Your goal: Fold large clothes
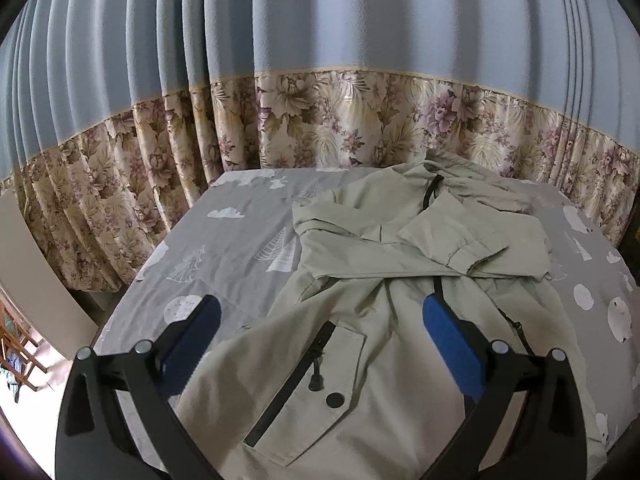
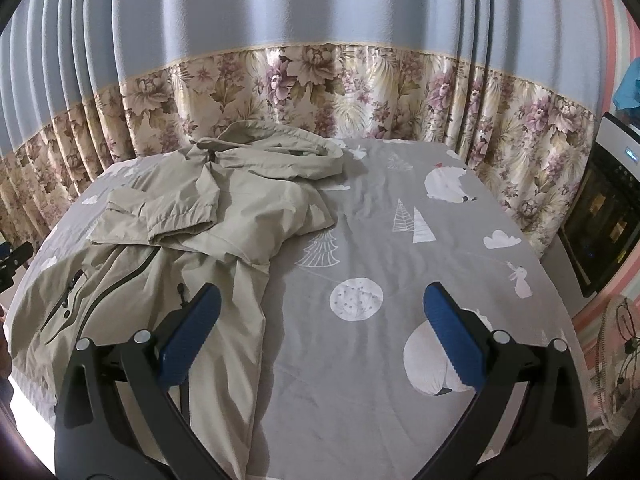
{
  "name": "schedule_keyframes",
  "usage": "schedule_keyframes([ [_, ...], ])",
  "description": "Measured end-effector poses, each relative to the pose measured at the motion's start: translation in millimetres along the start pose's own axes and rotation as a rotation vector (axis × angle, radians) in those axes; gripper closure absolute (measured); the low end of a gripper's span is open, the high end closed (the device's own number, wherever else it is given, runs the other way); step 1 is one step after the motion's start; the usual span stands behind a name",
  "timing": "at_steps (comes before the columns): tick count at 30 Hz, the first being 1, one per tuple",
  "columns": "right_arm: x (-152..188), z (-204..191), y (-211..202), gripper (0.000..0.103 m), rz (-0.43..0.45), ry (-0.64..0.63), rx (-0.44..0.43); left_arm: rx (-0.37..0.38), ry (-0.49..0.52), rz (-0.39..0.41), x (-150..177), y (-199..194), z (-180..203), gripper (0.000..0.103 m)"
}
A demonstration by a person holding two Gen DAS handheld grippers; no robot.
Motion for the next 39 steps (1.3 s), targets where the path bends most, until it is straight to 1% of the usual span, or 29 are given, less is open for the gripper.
schedule_keyframes([
  [10,3.9,-0.9,4.3,0.003,-0.010,-0.011,-0.005,-0.013,-0.031,-0.023,-0.6,4.3,-3.7,0.002],
  [13,3.9,-1.1,4.1,0.003,-0.007,-0.012,-0.004,-0.012,-0.033,-0.025,0.2,4.8,-4.2,0.002],
  [15,4.3,-0.6,4.2,0.003,-0.006,-0.013,-0.003,0.004,-0.038,-0.028,0.2,4.1,-6.8,0.002],
  [17,4.2,-1.1,3.7,0.003,-0.008,-0.011,-0.003,0.009,-0.031,-0.024,-0.4,2.5,-7.8,0.002],
  [20,4.7,-1.1,3.3,0.003,-0.010,-0.007,0.000,-0.008,-0.017,-0.008,-4.2,1.0,-10.4,0.002],
  [24,4.1,-0.8,0.8,0.003,-0.005,-0.005,0.005,0.017,-0.059,0.017,-8.7,-0.9,-19.4,0.002],
  [26,3.8,-0.6,0.3,0.003,-0.004,-0.004,0.006,0.010,-0.070,0.035,-10.9,-1.9,-21.9,0.002],
  [27,4.3,-0.8,0.2,0.003,-0.005,-0.005,0.004,0.002,-0.072,0.032,-11.7,-1.0,-23.2,0.002],
  [30,4.9,-0.7,1.3,0.003,-0.012,-0.004,0.004,0.014,-0.060,-0.008,-11.2,3.9,-23.7,0.002],
  [34,4.0,-1.6,2.3,0.003,-0.015,-0.010,0.003,-0.019,-0.055,-0.034,-10.1,7.4,-26.7,0.002],
  [36,3.9,-1.6,2.8,0.003,-0.013,-0.009,-0.001,0.001,-0.069,-0.050,-7.5,10.0,-28.2,0.002],
  [39,4.1,-2.5,3.7,0.003,-0.011,-0.012,0.000,0.037,-0.085,-0.043,-5.0,8.6,-29.2,0.002],
])
Point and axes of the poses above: each gripper's, at about its wrist camera, not at the fingertips, and y roughly the way its jaws point, z to its right, x to its underside, the point moved 6 cm from there along y, roughly the way its jaws point, and after that the axes turned 13 degrees about -z, right-handed, at the moved point
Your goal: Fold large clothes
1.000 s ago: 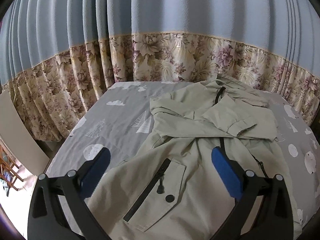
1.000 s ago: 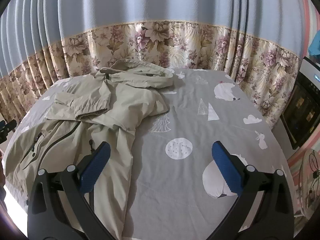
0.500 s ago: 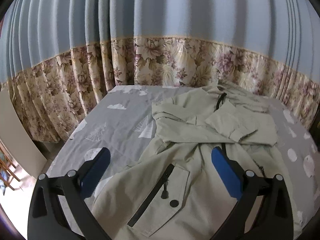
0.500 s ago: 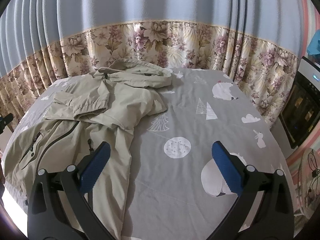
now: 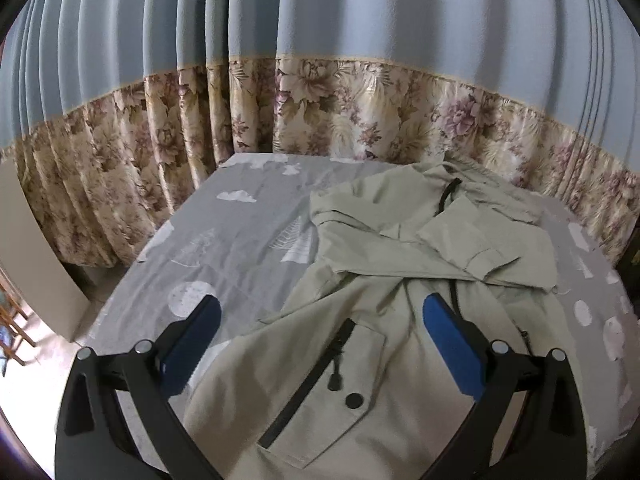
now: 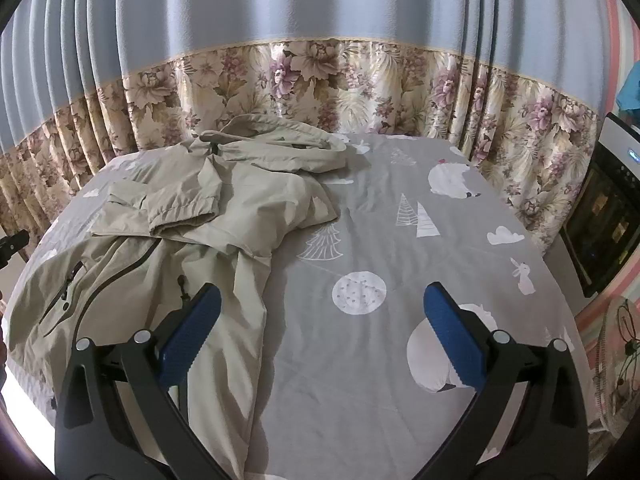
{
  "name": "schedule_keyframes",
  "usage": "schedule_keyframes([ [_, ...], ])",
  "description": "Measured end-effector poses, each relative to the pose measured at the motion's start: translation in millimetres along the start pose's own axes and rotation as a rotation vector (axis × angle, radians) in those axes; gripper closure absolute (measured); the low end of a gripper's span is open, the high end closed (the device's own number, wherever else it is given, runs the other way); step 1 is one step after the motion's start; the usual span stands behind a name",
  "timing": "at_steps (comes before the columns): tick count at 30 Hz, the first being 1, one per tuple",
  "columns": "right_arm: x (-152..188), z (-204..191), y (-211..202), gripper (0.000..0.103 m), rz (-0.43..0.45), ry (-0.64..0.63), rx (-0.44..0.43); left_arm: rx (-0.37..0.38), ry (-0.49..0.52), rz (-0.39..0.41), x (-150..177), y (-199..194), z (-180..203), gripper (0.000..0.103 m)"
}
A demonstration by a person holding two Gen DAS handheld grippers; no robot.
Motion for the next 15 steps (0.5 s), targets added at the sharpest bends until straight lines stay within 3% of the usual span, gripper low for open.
schedule_keyframes([
  [5,0.0,-1.1,0.5,0.003,0.001,0.002,-0.002,-0.045,0.041,0.018,1.9,-4.1,2.7,0.002],
  [15,1.6,-2.5,1.7,0.003,-0.004,-0.003,-0.003,-0.018,0.068,0.014,3.1,-1.7,9.5,0.002],
])
Point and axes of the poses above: each gripper's, at about its wrist camera, not at the fingertips, and y roughly the way its jaws point, z to its right, x to its underside, the point moved 6 cm from there along y, roughly the way its jaws point, and after that the axes turned 13 degrees about -z, right-handed, at the moved point
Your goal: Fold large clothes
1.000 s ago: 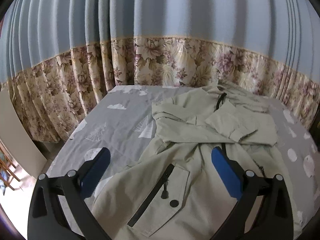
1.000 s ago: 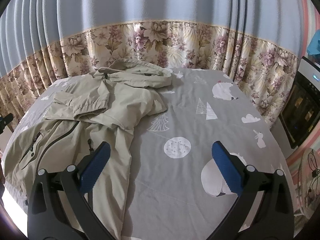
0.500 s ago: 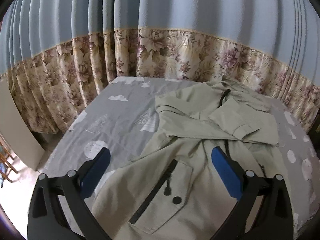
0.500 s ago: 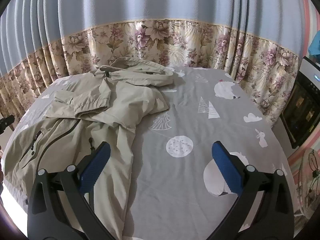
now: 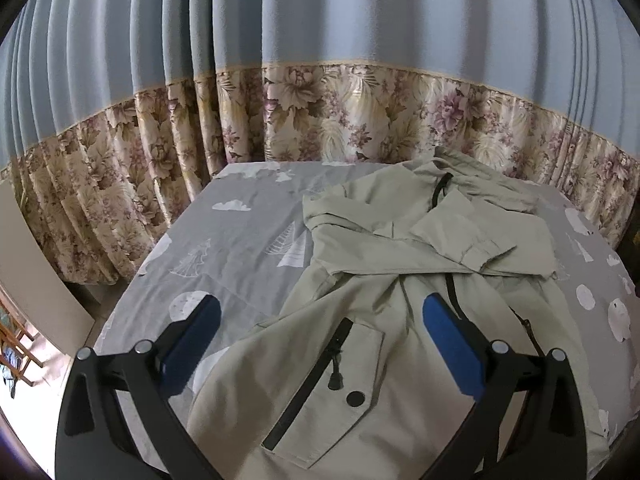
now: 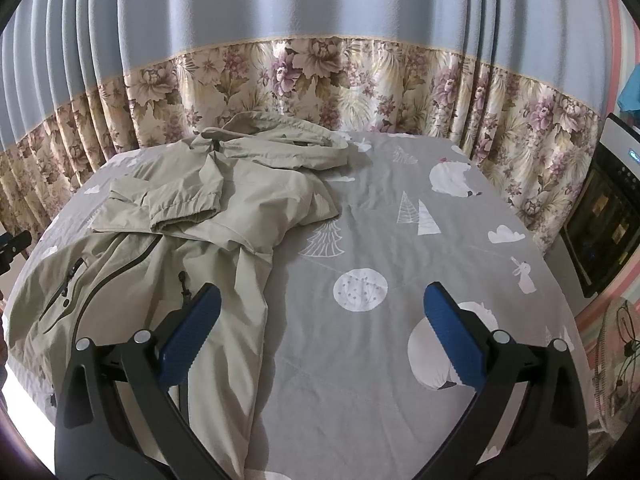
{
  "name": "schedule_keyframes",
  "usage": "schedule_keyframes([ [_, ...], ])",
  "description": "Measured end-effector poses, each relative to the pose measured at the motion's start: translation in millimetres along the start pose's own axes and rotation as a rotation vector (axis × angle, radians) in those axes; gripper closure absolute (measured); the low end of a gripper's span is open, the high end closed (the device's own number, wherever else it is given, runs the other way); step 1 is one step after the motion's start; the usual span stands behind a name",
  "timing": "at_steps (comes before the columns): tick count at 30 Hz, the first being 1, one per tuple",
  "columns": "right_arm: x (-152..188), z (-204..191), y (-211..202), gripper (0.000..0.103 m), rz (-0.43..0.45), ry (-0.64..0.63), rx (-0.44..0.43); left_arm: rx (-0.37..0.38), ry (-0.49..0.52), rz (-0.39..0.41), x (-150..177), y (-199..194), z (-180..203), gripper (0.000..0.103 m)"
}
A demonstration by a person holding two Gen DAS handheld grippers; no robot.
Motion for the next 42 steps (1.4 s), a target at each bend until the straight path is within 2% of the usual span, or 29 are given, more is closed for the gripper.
schedule_keyframes([
  [23,2.7,0.0,4.1,0.003,-0.003,0.002,-0.001,0.002,0.000,-0.008,5.3,8.6,-6.2,0.002],
  [42,4.4,-0.1,13.7,0.003,-0.002,-0.006,0.000,0.003,0.027,-0.014,3.1,6.9,11.3,0.002],
])
Point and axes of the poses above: each gripper's, at about its wrist camera, not at the fingertips, and y roughly the way its jaws point, z to its right, x to its underside, the point moved 6 cm from there along y, roughly the way its jaws point, and after that the axes turned 13 degrees about -z, right-handed, at the moved point
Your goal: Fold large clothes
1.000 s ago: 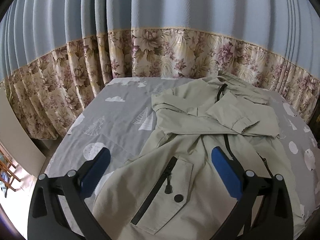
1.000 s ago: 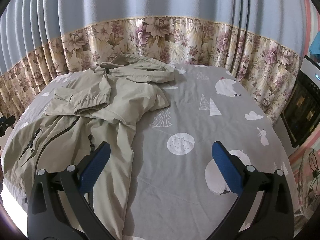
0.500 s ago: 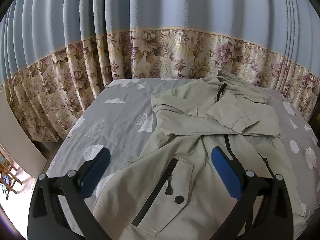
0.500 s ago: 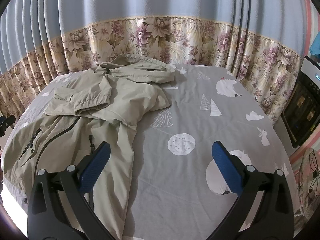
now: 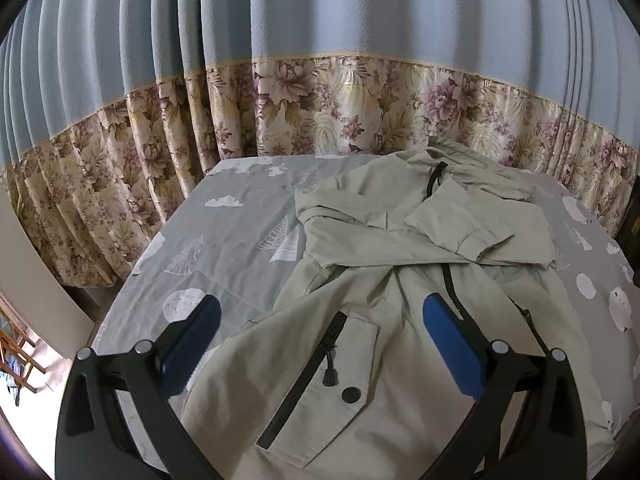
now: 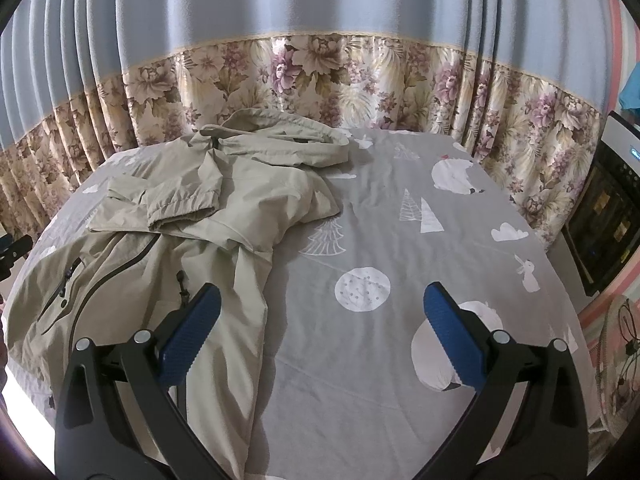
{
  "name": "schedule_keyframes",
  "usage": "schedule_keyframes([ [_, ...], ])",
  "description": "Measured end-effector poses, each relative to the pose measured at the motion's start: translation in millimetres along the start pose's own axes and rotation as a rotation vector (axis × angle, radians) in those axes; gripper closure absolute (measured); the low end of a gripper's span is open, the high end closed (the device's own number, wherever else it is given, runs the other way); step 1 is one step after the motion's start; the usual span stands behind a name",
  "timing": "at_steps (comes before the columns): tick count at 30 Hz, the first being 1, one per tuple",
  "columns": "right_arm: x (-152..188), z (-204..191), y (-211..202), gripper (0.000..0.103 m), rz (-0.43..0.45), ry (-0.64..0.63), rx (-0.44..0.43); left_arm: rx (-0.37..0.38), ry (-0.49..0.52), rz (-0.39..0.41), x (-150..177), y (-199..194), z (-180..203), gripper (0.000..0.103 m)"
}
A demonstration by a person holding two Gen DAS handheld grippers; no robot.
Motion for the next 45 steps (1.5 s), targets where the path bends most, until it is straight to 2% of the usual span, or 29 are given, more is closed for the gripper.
schedule_keyframes([
  [5,-1.6,-10.7,12.2,0.003,-0.027,-0.013,-0.021,-0.003,-0.004,-0.014,0.8,6.2,-0.9,0.002],
  [14,-18.4,-34.0,57.5,0.003,-0.092,-0.039,-0.053,-0.001,0.008,-0.025,-2.6,14.1,-2.6,0.002],
  [19,-30.3,-47.4,96.2,0.004,-0.153,-0.074,-0.040,-0.005,0.022,-0.034,-10.0,25.0,-3.8,0.002],
  [21,-35.7,-51.5,111.0,0.008,-0.169,-0.079,-0.042,0.004,0.017,-0.039,-12.5,31.0,-5.1,0.002],
  [25,-50.6,-55.1,143.1,0.010,-0.204,-0.084,0.006,0.002,0.019,-0.058,-19.5,49.7,-10.1,0.002],
  [27,-57.3,-54.2,153.2,0.014,-0.211,-0.062,-0.018,-0.021,0.045,-0.075,-23.5,62.0,-11.4,0.002],
  [28,-60.0,-53.2,156.3,0.030,-0.213,-0.054,-0.022,-0.033,0.058,-0.080,-26.7,69.6,-12.4,0.002],
  [29,-63.7,-50.5,157.5,0.050,-0.212,-0.042,-0.031,-0.041,0.066,-0.091,-28.6,75.4,-12.9,0.002],
  [30,-68.3,-48.5,156.7,0.060,-0.200,-0.032,-0.045,-0.033,0.082,-0.110,-32.4,83.7,-12.6,0.002],
  [31,-72.0,-46.4,157.1,0.084,-0.192,-0.028,-0.039,-0.027,0.093,-0.118,-36.8,89.5,-12.2,0.002],
  [32,-75.4,-42.6,157.8,0.089,-0.186,-0.019,-0.029,-0.029,0.104,-0.120,-40.8,93.8,-11.7,0.002],
  [36,-93.3,-24.0,155.9,0.092,-0.150,0.005,-0.032,-0.070,0.182,-0.127,-54.7,113.3,-3.0,0.002],
  [38,-100.6,-16.3,153.7,0.092,-0.139,0.012,-0.028,-0.069,0.209,-0.137,-59.2,122.0,1.2,0.002],
  [42,-109.4,-10.0,146.0,0.091,-0.129,0.003,-0.037,-0.032,0.314,-0.223,-56.1,151.0,18.6,0.002],
  [44,-108.6,-11.4,142.3,0.091,-0.122,0.000,-0.037,-0.017,0.370,-0.230,-50.1,151.3,25.0,0.002],
  [45,-108.4,-12.1,140.9,0.091,-0.118,-0.002,-0.036,-0.039,0.395,-0.218,-48.3,151.4,24.6,0.002],
])
Point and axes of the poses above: each gripper's, at about its wrist camera, not at the fingertips, and y roughly the way its jaws point, z to its right, x to its underside, the point moved 6 cm from there along y, roughly the way its jaws point, and after that the axes turned 13 degrees about -z, right-handed, at the moved point
